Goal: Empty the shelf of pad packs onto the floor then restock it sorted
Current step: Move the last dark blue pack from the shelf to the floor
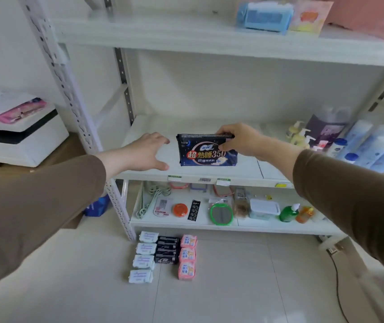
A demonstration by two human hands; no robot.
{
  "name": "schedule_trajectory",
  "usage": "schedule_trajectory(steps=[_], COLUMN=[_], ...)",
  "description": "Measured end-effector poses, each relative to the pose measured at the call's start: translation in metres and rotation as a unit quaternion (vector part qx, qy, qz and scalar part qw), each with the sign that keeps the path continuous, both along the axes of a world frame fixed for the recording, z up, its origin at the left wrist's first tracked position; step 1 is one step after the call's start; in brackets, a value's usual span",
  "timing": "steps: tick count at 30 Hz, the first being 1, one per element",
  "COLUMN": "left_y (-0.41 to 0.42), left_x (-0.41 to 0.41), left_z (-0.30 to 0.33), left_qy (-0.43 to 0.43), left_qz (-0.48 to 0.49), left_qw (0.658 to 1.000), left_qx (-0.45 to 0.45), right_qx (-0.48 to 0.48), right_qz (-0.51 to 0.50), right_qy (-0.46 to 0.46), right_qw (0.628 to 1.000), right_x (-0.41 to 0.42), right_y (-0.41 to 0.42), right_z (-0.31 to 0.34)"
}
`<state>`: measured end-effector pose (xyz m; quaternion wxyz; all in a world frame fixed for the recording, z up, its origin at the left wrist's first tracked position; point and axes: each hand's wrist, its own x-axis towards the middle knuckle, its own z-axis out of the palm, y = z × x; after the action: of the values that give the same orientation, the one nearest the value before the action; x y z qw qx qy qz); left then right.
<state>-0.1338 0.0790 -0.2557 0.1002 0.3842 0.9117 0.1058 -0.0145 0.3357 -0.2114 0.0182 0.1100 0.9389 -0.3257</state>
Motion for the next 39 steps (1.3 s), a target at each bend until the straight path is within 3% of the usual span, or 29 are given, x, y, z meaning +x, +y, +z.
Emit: schedule_trajectory(steps=[12,23,32,39], left_y=[-0.078,-0.117,-0.136,-0.127], left_x=[-0.013,-0.015,-0.037,-0.042], left_z=[-0.172,-0.356,-0.538,-0.684], left_qy=[-0.106,-0.189,-0.219,-0.213], left_qz=[0.022,0.012,-0.001,0.015], left_qw=[0.991,0.976,0.967,0.968], left_qx=[-0.074,-0.112,-0.132,-0.132], right_qx=[-0.033,-0.098,-0.034,-0.072], right_qz=[-0.023,-0.059,-0.099,-0.154], right_qy=[-0.107,-0.205,-0.183,-0.18], right_qw=[0.993,0.972,0.978,0.969], right_x=[-0.023,-0.022,-0.02,-0.038], right_y=[-0.069,-0.122,-0.153,-0.163], right_z=[-0.187,-0.403,-0.618,-0.78])
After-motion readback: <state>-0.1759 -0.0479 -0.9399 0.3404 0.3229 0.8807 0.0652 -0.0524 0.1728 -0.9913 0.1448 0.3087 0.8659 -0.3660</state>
